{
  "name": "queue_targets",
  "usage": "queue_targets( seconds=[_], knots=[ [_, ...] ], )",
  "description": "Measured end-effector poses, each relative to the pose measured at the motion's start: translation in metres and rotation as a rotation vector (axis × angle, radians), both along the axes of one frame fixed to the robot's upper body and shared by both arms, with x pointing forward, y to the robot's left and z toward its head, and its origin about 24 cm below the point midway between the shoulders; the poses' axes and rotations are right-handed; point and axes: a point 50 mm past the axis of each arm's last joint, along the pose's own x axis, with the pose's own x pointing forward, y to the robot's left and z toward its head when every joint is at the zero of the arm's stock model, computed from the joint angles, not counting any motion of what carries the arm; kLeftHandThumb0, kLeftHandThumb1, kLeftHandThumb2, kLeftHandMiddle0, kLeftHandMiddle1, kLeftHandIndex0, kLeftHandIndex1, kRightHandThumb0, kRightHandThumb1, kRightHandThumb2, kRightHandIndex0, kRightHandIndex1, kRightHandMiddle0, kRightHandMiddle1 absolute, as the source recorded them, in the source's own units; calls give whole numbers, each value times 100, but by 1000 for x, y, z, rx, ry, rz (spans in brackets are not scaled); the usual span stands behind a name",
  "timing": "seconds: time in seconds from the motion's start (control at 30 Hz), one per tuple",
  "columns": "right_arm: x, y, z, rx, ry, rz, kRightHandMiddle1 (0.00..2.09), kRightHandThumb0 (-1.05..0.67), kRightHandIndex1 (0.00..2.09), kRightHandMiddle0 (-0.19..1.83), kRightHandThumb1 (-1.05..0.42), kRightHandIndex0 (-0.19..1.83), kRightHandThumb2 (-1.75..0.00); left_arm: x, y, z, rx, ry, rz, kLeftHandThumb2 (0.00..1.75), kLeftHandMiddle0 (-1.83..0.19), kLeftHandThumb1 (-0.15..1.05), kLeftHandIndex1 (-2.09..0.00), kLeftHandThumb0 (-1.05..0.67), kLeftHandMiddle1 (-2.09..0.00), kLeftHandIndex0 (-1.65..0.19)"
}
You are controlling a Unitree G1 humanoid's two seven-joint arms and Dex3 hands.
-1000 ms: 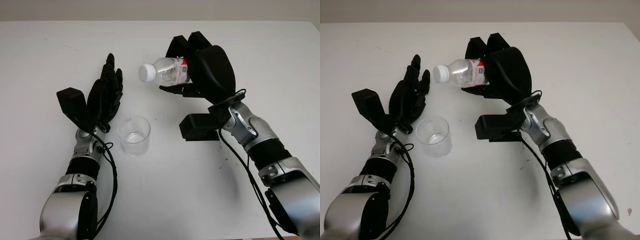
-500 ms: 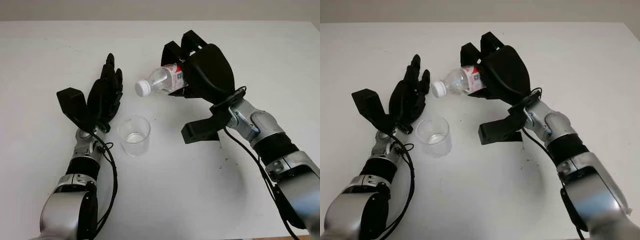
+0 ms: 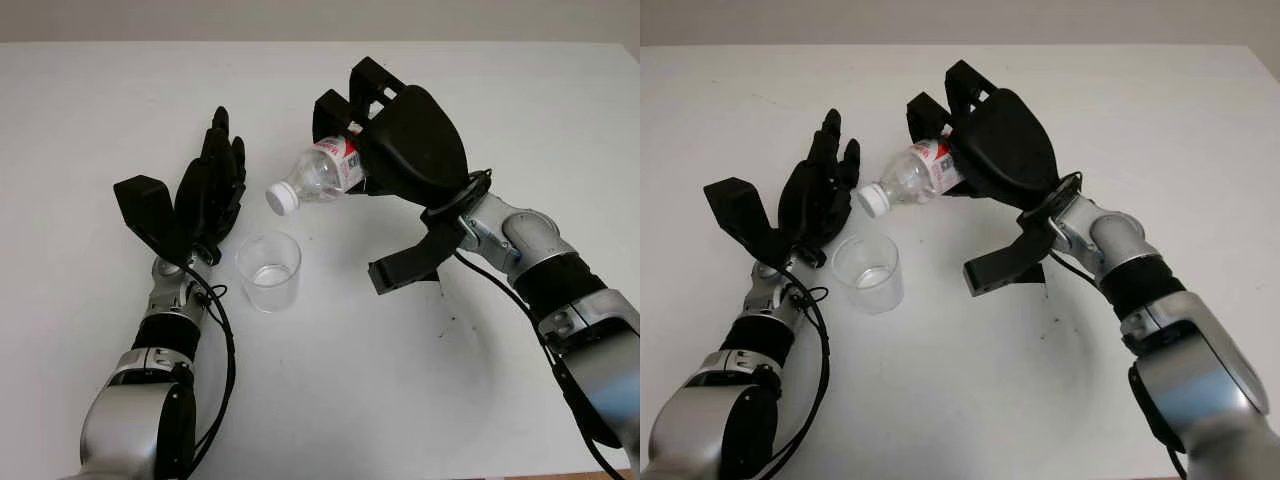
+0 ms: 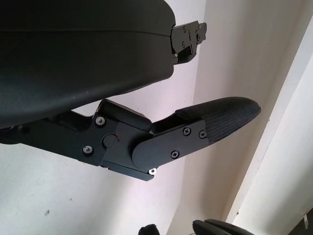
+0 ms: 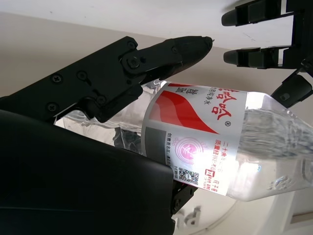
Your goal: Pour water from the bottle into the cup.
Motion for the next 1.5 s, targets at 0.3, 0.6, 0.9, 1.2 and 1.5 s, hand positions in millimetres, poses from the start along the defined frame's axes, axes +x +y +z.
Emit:
queue_targets(
  seconds=[0.3, 0.6, 0.9, 1.2, 1.5],
  knots=[
    [-2, 3, 0, 4, -33, 29, 209, -51, 209, 78, -105, 128, -30, 0, 0, 0, -2, -1, 0, 77, 19, 105, 0, -85, 0, 19],
    [-6, 6, 2, -60, -157, 101, 209, -52, 209, 53, -105, 119, -43, 0, -1, 0, -2, -2, 1, 77, 19, 105, 0, -85, 0, 19],
    [-9, 12, 3, -120, -248, 149, 209, -52, 209, 56, -105, 121, -45, 0, -1, 0, -3, -3, 6, 78, 19, 105, 0, -85, 0, 19],
    [-12, 11, 9, -241, -303, 119, 209, -49, 209, 31, -105, 110, -39, 0, -2, 0, -4, -3, 5, 78, 19, 105, 0, -85, 0, 19],
    [-13, 14, 9, -257, -307, 132, 205, -46, 209, 16, -105, 108, -26, 0, -1, 0, -5, -5, 4, 78, 19, 105, 0, -84, 0, 19]
  ],
)
